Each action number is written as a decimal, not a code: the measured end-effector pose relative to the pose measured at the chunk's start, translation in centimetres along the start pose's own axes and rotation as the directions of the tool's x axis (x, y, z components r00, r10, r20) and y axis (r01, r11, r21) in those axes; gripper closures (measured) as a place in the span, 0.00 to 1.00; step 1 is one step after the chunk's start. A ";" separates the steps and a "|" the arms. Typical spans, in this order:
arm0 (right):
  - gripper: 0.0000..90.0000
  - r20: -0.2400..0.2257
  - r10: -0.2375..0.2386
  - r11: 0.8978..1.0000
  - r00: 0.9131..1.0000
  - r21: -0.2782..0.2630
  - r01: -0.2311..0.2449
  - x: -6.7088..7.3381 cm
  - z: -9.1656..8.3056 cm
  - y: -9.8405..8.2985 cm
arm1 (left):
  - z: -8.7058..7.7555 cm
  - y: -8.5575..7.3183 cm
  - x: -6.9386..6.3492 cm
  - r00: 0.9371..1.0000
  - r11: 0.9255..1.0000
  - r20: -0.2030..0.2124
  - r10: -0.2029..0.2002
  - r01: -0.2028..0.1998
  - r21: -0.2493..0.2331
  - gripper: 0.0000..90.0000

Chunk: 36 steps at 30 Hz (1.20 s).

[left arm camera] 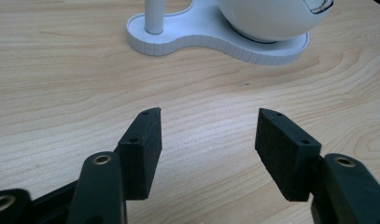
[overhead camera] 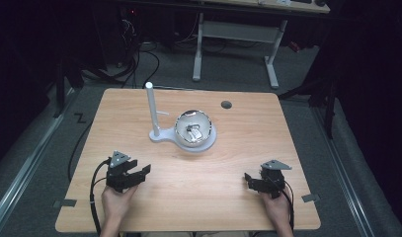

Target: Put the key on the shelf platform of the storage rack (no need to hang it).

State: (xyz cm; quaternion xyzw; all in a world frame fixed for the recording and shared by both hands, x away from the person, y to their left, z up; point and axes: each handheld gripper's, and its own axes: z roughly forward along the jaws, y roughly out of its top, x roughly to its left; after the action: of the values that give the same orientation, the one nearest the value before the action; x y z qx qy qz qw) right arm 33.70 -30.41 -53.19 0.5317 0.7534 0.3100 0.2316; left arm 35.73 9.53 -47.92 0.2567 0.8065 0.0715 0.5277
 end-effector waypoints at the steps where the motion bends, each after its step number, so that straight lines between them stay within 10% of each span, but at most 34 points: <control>1: 0.25 0.000 0.000 1.000 1.000 0.000 0.000 0.0 0.0 0.0 | 0.1 0.0 0.3 0.999 0.999 0.016 0.039 -0.039 0.006 0.46; 36: 0.25 0.001 0.000 1.000 1.000 0.000 0.000 0.0 0.0 0.0 | 1.5 -3.2 2.2 0.995 0.995 -0.024 0.100 -0.101 0.000 0.46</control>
State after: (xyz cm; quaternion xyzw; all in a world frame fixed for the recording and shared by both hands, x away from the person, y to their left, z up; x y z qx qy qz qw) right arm 33.68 -30.41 -53.19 0.5318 0.7533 0.3097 0.2320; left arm 35.31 7.66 -51.60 0.2957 0.7988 0.1016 0.5139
